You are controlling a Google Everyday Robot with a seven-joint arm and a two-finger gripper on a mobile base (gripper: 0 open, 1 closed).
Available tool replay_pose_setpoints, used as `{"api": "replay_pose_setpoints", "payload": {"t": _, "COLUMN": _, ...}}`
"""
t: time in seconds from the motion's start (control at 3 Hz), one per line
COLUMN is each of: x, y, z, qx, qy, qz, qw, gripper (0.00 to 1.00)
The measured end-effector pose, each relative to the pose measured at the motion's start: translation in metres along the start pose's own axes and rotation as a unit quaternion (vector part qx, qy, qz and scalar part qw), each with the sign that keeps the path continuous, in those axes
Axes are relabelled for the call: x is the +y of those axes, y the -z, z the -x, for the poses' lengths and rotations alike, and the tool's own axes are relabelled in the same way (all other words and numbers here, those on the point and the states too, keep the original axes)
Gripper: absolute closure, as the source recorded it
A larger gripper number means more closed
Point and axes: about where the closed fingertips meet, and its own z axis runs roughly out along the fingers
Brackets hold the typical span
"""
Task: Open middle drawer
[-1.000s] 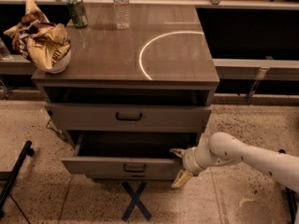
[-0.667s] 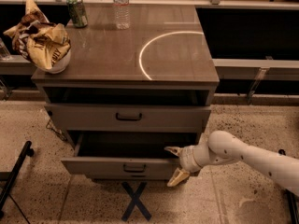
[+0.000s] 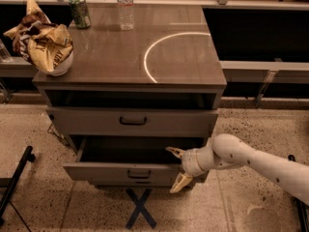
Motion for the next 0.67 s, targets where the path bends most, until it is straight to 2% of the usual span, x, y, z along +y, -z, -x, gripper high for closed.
{"api": "replay_pose_setpoints", "payload": {"t": 0.67, "x": -0.0073, "y": 0.0047, "z": 0.0001, "qx": 0.005, "qy": -0.003, "qz": -0.017, "qw": 0.9998, "gripper": 0.58}}
